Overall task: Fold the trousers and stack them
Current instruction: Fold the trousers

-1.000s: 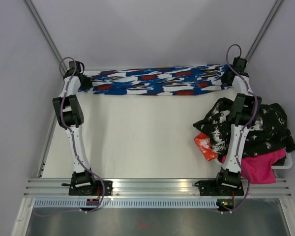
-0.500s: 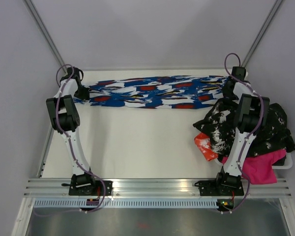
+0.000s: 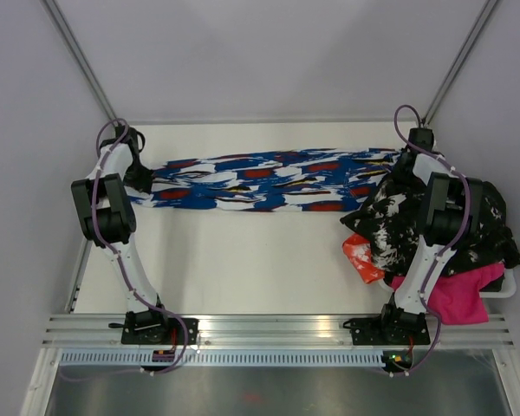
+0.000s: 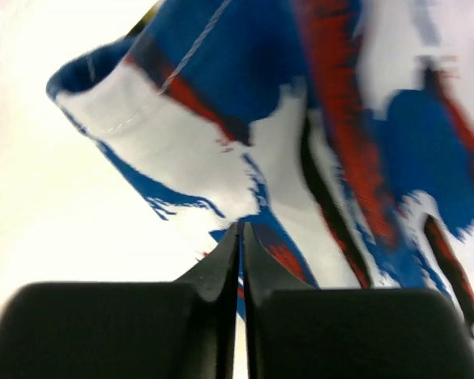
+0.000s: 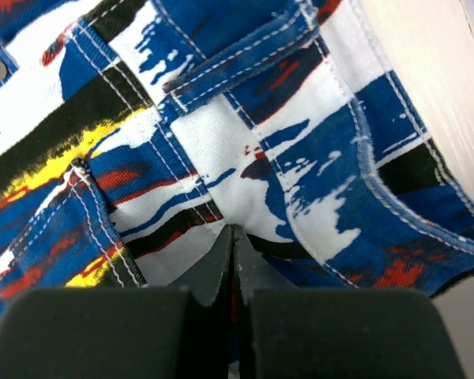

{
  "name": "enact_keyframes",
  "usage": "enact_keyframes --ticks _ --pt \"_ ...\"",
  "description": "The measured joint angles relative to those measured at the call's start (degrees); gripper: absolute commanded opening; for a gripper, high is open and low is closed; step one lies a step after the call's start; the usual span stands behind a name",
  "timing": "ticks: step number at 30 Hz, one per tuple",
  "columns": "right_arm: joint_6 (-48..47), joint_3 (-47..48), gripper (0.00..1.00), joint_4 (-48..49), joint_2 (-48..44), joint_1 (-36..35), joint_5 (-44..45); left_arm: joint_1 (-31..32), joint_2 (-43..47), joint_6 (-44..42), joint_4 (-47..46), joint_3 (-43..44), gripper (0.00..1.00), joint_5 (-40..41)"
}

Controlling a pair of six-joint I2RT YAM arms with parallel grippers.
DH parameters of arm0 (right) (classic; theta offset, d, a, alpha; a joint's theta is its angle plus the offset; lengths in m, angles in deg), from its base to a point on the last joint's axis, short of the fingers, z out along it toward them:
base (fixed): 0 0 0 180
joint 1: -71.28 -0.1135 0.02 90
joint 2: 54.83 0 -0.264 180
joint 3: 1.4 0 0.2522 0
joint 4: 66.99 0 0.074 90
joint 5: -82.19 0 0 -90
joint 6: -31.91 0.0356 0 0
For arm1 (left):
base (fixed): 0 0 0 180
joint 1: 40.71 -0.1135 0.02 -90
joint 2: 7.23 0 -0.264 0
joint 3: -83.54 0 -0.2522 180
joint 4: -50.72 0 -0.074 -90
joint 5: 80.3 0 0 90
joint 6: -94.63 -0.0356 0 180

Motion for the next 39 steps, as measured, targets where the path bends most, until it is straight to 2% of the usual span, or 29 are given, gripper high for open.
enact_keyframes --ticks 2,3,6,11,12,15,25,31,35,37,39 --pt "-0.92 1.92 0.00 -3.65 0.09 -0.11 0.07 -0.02 0.00 -3.61 0.22 3.15 0.16 -0.50" --pt "-1.27 3.26 0.00 -5.99 0.17 -0.17 -0.02 -0.02 0.04 -5.16 0.15 5.05 0.29 -0.79" --pt "-1.73 8.94 0.00 -11.76 0.96 -0.37 -0.81 0.09 0.59 -8.15 -1.55 9.14 0.42 -1.84" --pt "-1.62 18.16 0.05 -13.31 1.75 -0.72 -2.84 0.72 2.58 -9.44 -2.91 9.79 0.57 -4.81" --pt "-1.55 19.91 0.08 -13.35 2.08 -0.81 -3.08 1.01 2.54 -9.49 -2.89 9.81 0.62 -5.20" --pt "-1.44 24.70 0.16 -13.44 3.72 -1.22 -3.78 2.38 2.38 -9.62 -2.32 9.81 0.66 -6.05" --pt "-0.44 22.16 0.21 -13.86 4.79 -3.85 -5.64 8.41 -0.72 -7.87 -4.07 9.79 0.66 -6.49" --pt "0.55 21.09 0.27 -13.86 4.81 -4.22 -5.73 8.74 -4.04 -4.37 -3.43 9.46 0.66 -5.88" --pt "1.25 20.79 0.28 -13.86 4.81 -4.20 -5.60 8.55 -4.11 -2.60 -3.02 9.18 0.65 -5.73" --pt "1.95 20.79 0.28 -13.81 4.81 -4.15 -5.60 8.55 -4.11 -2.01 -4.04 8.48 0.62 -5.62" --pt "2.54 20.79 0.28 -13.49 4.81 -4.15 -5.64 8.55 -4.68 -1.31 -4.55 8.28 0.52 -5.62"
